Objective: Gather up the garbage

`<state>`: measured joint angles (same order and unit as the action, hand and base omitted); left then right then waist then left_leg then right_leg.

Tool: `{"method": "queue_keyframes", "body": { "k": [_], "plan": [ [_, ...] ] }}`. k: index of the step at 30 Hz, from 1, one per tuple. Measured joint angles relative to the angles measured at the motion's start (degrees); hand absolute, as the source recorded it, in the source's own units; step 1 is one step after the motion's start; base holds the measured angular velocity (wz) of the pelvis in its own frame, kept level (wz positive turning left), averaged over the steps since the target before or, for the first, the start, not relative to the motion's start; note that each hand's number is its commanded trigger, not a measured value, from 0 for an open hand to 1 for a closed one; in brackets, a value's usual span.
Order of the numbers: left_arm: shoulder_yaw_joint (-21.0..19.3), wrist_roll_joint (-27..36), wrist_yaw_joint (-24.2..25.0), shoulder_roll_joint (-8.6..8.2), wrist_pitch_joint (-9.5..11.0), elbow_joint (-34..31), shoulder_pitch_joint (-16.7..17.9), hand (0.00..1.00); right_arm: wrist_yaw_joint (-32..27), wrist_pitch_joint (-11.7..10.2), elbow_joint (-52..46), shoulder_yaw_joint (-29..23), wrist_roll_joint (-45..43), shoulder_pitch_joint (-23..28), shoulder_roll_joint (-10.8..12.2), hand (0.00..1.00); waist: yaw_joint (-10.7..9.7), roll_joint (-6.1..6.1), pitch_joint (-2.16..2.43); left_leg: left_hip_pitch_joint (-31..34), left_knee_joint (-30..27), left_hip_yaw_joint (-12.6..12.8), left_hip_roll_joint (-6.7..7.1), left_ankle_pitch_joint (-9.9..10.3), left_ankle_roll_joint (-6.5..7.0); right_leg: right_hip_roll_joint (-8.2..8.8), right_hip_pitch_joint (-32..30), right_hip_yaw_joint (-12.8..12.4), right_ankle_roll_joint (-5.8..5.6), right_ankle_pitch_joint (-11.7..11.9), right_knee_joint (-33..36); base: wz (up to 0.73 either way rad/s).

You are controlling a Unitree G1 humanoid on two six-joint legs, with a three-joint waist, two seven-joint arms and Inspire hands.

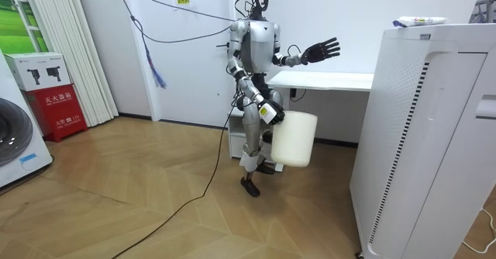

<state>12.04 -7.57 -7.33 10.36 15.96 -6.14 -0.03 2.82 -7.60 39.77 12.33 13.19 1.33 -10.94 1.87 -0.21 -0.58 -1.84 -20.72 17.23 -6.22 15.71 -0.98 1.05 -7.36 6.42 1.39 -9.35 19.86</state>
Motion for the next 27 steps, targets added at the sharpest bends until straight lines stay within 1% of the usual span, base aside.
{"method": "queue_keyframes", "body": {
  "k": [1,2,3,4,5,6,8,9,11,13,16,18,19,20,21,22,23,24,25,26,27],
  "plan": [
    [-0.5,0.0,0.0,0.0,0.0,-0.2,0.3,0.0,0.0,0.0,0.0,0.1,0.0,0.1,0.0,1.0,0.2,0.1,0.05,-0.2,0.0,-1.1,0.06,0.0,-0.05,-0.31,-0.1,-0.6,0.11,0.1,0.0,-0.7],
    [-1.3,-0.2,-0.9,0.08,0.2,-0.3,0.6,0.0,-0.1,0.0,0.0,0.1,0.0,0.1,-0.1,1.0,0.2,0.31,0.04,-0.6,0.2,-2.5,0.18,0.0,-0.08,-0.75,-0.1,-1.3,0.32,0.2,0.0,-0.63],
    [-2.0,-0.8,-1.9,0.06,0.4,-0.3,0.8,0.0,-0.2,0.0,0.0,0.0,0.0,0.1,-0.2,1.0,0.1,0.53,0.12,-1.2,0.6,-3.6,0.28,0.0,-0.09,-1.25,0.0,-2.1,0.51,0.3,0.2,-0.59],
    [-2.2,-1.0,-2.4,0.04,0.6,-0.3,0.8,0.0,-0.2,0.0,0.0,0.0,0.0,0.1,-0.4,1.0,0.1,0.6,0.08,-1.5,0.9,-3.9,0.34,0.0,-0.12,-1.44,0.0,-2.4,0.6,0.3,0.4,-0.5],
    [-2.6,-1.0,-3.3,0.02,1.2,-0.3,0.9,0.0,-0.2,0.0,0.0,0.0,0.0,0.1,-1.0,1.0,0.0,0.7,0.07,-1.8,1.2,-4.0,0.42,0.0,-0.17,-1.76,-0.3,-3.1,0.71,0.2,1.0,-0.38],
    [-2.9,-1.0,-3.9,0.0,2.0,-0.3,0.9,0.0,-0.2,-0.1,0.0,0.0,0.0,0.1,-1.7,1.0,-0.3,0.85,0.1,-1.9,1.4,-3.9,0.45,0.0,-0.19,-1.84,-0.5,-3.2,0.73,0.2,1.0,-0.26],
    [-3.0,-1.9,-4.6,0.05,2.8,-0.4,0.9,0.0,-0.2,-0.1,0.0,-0.3,0.0,0.2,-2.3,1.0,-0.8,0.88,0.08,-1.8,1.7,-4.0,0.51,0.0,-0.21,-1.84,-0.8,-3.1,0.74,0.2,1.0,-0.04],
    [-3.0,-2.5,-5.0,0.06,2.9,-0.7,0.9,0.0,-0.3,-0.1,-0.1,-0.6,0.0,0.2,-2.6,1.0,-0.9,0.88,0.08,-1.8,2.2,-4.0,0.6,-0.1,-0.25,-1.83,-1.1,-3.1,0.74,0.2,1.0,0.0],
    [-3.0,-3.4,-5.6,0.07,2.9,-1.5,0.9,0.0,-0.3,-0.1,-0.4,-1.1,0.0,0.3,-2.7,1.0,-1.1,0.88,0.08,-1.9,3.3,-4.0,0.79,-0.1,-0.36,-1.79,-1.7,-3.1,0.74,0.2,1.0,0.0],
    [-3.1,-3.4,-6.5,0.16,2.9,-2.8,0.9,0.0,-0.3,-0.1,-2.6,-1.8,0.0,1.7,-2.7,1.0,-1.1,0.88,0.08,-1.9,3.7,-4.0,0.93,-0.1,-0.36,-1.69,-1.9,-3.1,0.72,0.2,1.0,0.0],
    [-3.1,-3.5,-8.2,0.74,2.9,-5.1,0.9,0.0,-0.2,-0.2,-4.5,-1.8,0.0,2.7,-2.5,1.0,-1.3,0.88,0.08,-2.2,3.9,-3.9,1.09,-0.1,-0.36,-1.44,-1.7,-3.1,0.62,0.2,0.9,0.0],
    [-3.4,-4.6,-9.4,1.33,4.0,-5.4,0.9,0.0,-0.2,-0.2,-4.6,-1.7,-0.1,2.7,-2.2,1.0,-1.3,0.84,0.03,-2.9,4.3,-3.6,1.08,-0.1,-0.38,-1.52,-1.8,-3.1,0.57,0.1,1.1,-0.04],
    [-3.4,-4.8,-9.8,1.52,4.1,-5.4,0.8,0.0,-0.2,-0.2,-4.6,-1.6,-0.3,2.7,-2.2,1.0,-1.3,0.81,0.01,-3.0,4.2,-3.6,1.11,-0.1,-0.39,-1.47,-1.8,-3.1,0.55,0.0,1.3,-0.03],
    [-3.3,-5.6,-10.6,1.78,4.2,-5.4,0.9,0.0,-0.1,-0.2,-4.5,-1.6,-0.2,2.7,-2.2,1.0,-1.3,0.67,-0.11,-2.9,3.6,-3.5,1.12,0.1,-0.68,-1.28,-1.9,-3.1,0.53,-0.6,2.1,0.0],
    [-3.1,-5.8,-11.2,1.95,4.2,-5.3,1.2,0.0,-0.1,-0.2,-4.3,-1.2,-0.1,2.7,-2.2,1.0,-1.3,0.44,-0.29,-2.8,2.2,-3.4,1.09,0.5,-1.36,-1.11,-2.2,-3.2,0.6,-1.5,3.5,0.0],
    [-3.1,-5.8,-11.3,2.03,4.2,-5.3,1.3,0.0,-0.1,-0.2,-4.2,-1.0,-0.1,2.7,-2.2,1.0,-1.3,0.28,-0.39,-2.6,1.4,-3.4,1.04,0.7,-1.71,-1.04,-2.3,-3.3,0.65,-1.9,4.4,0.0],
    [-3.1,-5.8,-11.7,2.34,4.3,-5.2,1.3,0.0,-0.1,-0.2,-4.1,-0.6,-0.1,2.7,-2.3,1.0,-1.2,0.15,-0.46,-1.7,-1.6,-3.3,0.68,1.4,-2.28,-1.06,-2.8,-3.4,0.77,-3.1,6.0,-0.06],
    [-3.2,-5.5,-12.1,2.61,4.4,-5.0,1.3,0.0,-0.2,-0.2,-4.1,-0.4,-0.1,2.8,-2.3,1.0,-1.2,0.21,-0.57,0.0,-6.3,-3.4,-0.19,1.9,-2.59,-1.14,-2.9,-3.4,1.25,-3.9,7.2,-0.1],
    [-3.4,-5.6,-12.3,2.67,4.4,-4.9,1.3,0.0,-0.2,-0.2,-4.1,-0.3,-0.2,2.8,-2.3,1.0,-1.1,0.27,-0.61,0.9,-8.9,-3.5,-0.58,1.9,-2.59,-1.19,-2.9,-3.4,1.45,-4.2,7.8,-0.15],
    [-3.7,-5.6,-12.5,2.49,4.6,-4.8,1.2,0.0,-0.2,-0.2,-4.1,0.0,-0.2,2.9,-2.4,1.0,-1.2,0.66,-0.81,2.9,-15.0,-4.0,-1.62,1.8,-2.55,-1.65,-2.7,-3.6,2.14,-5.2,9.1,-0.15],
    [-3.7,-5.6,-13.0,2.3,5.3,-4.4,1.2,0.0,-0.3,-0.2,-4.1,0.1,-0.2,3.1,-2.5,1.0,-1.2,1.23,-0.81,5.6,-21.3,-5.8,-2.53,1.1,-2.42,-2.35,-2.8,-4.9,2.25,-6.7,10.8,-0.13]
  ]
}}
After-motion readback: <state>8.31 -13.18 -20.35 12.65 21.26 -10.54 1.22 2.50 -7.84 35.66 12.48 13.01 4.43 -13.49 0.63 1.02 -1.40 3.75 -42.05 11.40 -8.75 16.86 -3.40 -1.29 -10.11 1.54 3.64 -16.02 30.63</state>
